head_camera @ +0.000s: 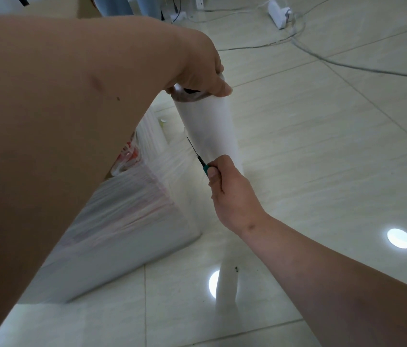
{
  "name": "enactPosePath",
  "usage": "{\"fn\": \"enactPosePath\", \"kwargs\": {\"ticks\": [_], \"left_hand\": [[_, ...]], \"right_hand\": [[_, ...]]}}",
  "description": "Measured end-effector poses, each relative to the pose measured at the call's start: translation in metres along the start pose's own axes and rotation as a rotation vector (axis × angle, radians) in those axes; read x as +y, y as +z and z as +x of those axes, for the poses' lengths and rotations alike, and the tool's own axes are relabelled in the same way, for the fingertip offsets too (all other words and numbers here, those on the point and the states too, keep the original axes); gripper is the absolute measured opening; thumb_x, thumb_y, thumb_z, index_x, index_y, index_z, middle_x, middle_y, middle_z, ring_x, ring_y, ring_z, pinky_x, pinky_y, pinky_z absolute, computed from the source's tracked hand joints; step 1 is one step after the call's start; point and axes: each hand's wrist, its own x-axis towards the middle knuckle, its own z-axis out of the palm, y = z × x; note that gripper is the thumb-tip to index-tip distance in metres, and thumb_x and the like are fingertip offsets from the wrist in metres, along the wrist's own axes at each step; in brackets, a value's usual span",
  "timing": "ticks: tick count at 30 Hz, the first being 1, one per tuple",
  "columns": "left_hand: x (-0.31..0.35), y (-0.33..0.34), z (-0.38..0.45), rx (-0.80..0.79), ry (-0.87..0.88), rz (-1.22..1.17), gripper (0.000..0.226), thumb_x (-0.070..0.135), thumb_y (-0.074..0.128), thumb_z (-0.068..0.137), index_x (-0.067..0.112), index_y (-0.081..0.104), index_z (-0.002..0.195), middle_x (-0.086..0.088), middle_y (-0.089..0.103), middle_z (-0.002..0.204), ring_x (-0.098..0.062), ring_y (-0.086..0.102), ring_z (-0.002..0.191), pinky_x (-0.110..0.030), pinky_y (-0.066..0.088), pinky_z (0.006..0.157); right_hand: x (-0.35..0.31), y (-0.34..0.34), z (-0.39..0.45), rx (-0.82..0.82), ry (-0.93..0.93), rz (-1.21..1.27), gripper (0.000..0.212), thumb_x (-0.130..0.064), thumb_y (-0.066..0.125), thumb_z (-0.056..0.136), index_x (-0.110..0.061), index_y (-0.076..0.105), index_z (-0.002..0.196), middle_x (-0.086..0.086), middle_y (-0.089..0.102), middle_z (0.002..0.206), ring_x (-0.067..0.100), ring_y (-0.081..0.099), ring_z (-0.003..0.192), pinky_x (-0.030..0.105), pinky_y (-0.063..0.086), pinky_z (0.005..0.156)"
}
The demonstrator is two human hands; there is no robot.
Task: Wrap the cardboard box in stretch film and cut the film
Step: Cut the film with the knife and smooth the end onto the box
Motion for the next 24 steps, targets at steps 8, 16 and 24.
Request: {"fn": "enactPosePath", "kwargs": {"ticks": [8, 16, 24], "left_hand": [[-0.001, 0.000, -0.001, 0.002, 0.008, 0.038, 0.059, 0.053, 0.058, 0.088, 0.020, 0.052, 0.137, -0.009, 0.052, 0.134, -0.036, 0.058, 0.110, -0.050, 0.051, 0.094], [0.000, -0.001, -0.001, -0.004, 0.007, 0.020, 0.061, 0.053, 0.059, 0.087, 0.020, 0.052, 0.138, -0.010, 0.053, 0.132, -0.036, 0.056, 0.111, -0.050, 0.050, 0.094], [0.002, -0.001, -0.003, 0.003, -0.007, 0.050, 0.060, 0.054, 0.058, 0.088, 0.020, 0.052, 0.137, -0.011, 0.053, 0.131, -0.036, 0.057, 0.111, -0.049, 0.048, 0.097]], "right_hand": [[0.021, 0.001, -0.007, -0.036, 0.036, 0.020, 0.015, -0.023, 0.033, 0.103, -0.023, 0.043, 0.092, -0.012, 0.046, 0.078, 0.015, 0.046, 0.070, 0.046, 0.049, 0.071], [0.046, -0.008, -0.025, -0.113, 0.130, -0.002, 0.018, -0.019, 0.033, 0.104, -0.021, 0.046, 0.091, -0.007, 0.049, 0.076, 0.008, 0.044, 0.066, 0.026, 0.036, 0.061], [0.057, -0.019, -0.025, -0.191, 0.186, -0.136, 0.018, -0.020, 0.032, 0.105, -0.013, 0.045, 0.095, -0.001, 0.047, 0.072, 0.013, 0.042, 0.061, 0.027, 0.032, 0.055]]}}
